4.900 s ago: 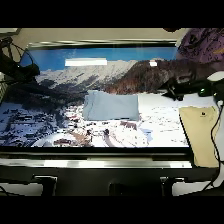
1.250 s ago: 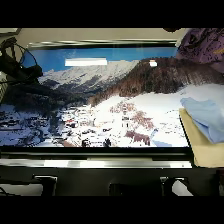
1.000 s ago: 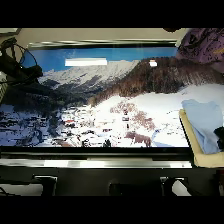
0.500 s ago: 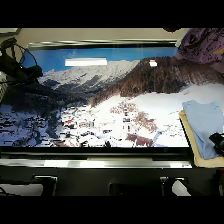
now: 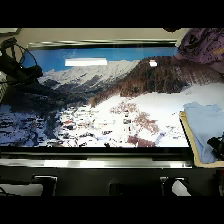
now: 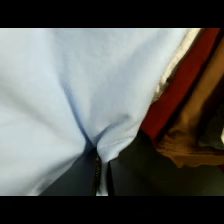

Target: Fold the clothes and pants, and hang the long-sleeved shirts on hangers.

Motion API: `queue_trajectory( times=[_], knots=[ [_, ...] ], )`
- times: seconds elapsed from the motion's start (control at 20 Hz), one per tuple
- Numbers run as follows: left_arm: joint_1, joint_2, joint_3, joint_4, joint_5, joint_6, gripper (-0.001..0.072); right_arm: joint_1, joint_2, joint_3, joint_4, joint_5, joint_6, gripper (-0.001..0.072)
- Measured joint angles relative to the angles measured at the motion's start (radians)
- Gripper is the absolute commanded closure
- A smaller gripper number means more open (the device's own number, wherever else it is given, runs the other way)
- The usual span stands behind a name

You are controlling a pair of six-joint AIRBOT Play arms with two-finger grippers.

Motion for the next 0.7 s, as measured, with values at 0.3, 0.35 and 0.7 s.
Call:
queue_trajectory(
  times=[0.3,0.35,0.7],
  knots=[
    [0.0,0.0,0.0,0.0,0.0,0.0,0.0689,0.0,0.0,-0.018,-0.018,-0.017,-0.005,0.0682],
    [0.0,0.0,0.0,0.0,0.0,0.0,0.0689,0.0,0.0,-0.018,-0.021,-0.016,-0.005,0.0681],
    [0.0,0.0,0.0,0.0,0.001,0.0,0.0688,-0.001,0.0,-0.009,-0.079,0.013,-0.046,0.0351]
  ],
)
